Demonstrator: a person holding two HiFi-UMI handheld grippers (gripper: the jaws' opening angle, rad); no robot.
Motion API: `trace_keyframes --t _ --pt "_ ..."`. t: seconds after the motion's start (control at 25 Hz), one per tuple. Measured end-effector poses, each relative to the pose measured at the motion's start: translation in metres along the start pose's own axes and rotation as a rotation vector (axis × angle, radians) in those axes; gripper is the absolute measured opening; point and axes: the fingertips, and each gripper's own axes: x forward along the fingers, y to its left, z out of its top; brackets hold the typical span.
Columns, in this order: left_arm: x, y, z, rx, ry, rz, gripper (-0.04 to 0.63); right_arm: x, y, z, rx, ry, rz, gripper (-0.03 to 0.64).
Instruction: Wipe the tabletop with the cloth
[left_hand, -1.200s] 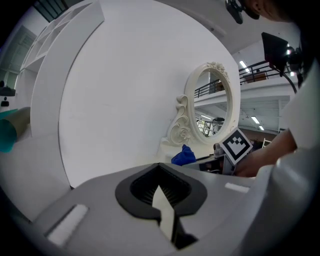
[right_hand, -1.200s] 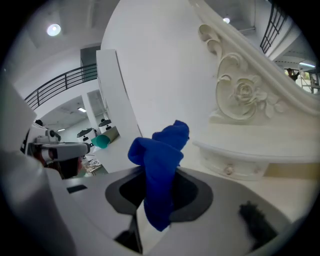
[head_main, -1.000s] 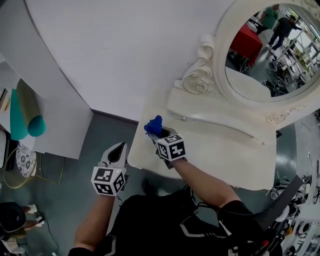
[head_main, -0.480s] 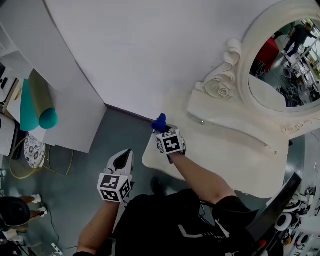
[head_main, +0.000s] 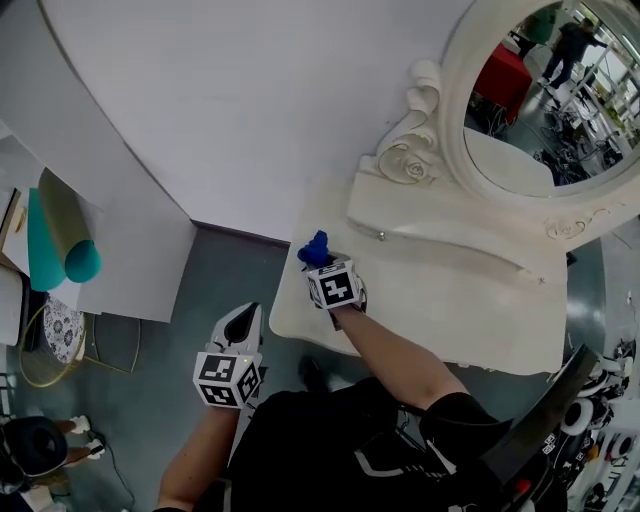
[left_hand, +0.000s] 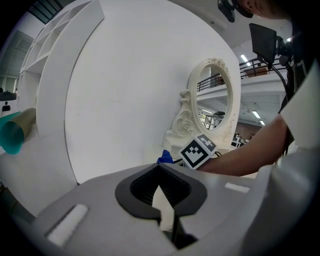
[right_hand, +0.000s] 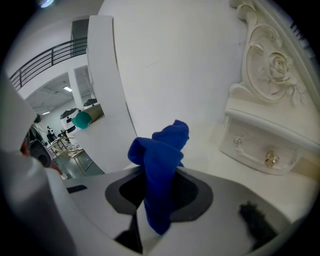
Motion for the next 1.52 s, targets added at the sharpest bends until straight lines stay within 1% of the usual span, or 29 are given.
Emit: trace_keyframes --t 0.2,0.48,0.56,0.76,0.92,1.52 --pt "0.012 -0.019 -0.002 0.024 0.011 -0.043 0.009 -0.02 -0.025 -0.014 0.051 -0.013 -0.042 0.123" --pt "0.026 -0.051 0.006 0.053 0.004 -0.105 0.009 -0.044 -0.059 -0.03 0.095 -0.026 -0.081 0.123" --pt "0.029 -0.057 0.009 0.058 0.0 -0.11 0.009 -0.05 -0.068 -0.034 0.105 -0.027 -0.09 0.123" --pt "0.038 -0.07 0.01 0.057 0.004 -0.094 0.008 -0.063 -0.086 -0.045 0.125 -0.022 -0.096 0.123" --pt "0.045 -0.093 0.016 0.064 -0.008 -0.133 0.009 -0.075 -0.099 -0.055 0.116 0.001 -0.087 0.123" --pt "0.073 -0.164 0.026 0.083 0.012 -0.194 0.009 -0.131 -0.175 -0.094 0.195 0.012 -0.162 0.123"
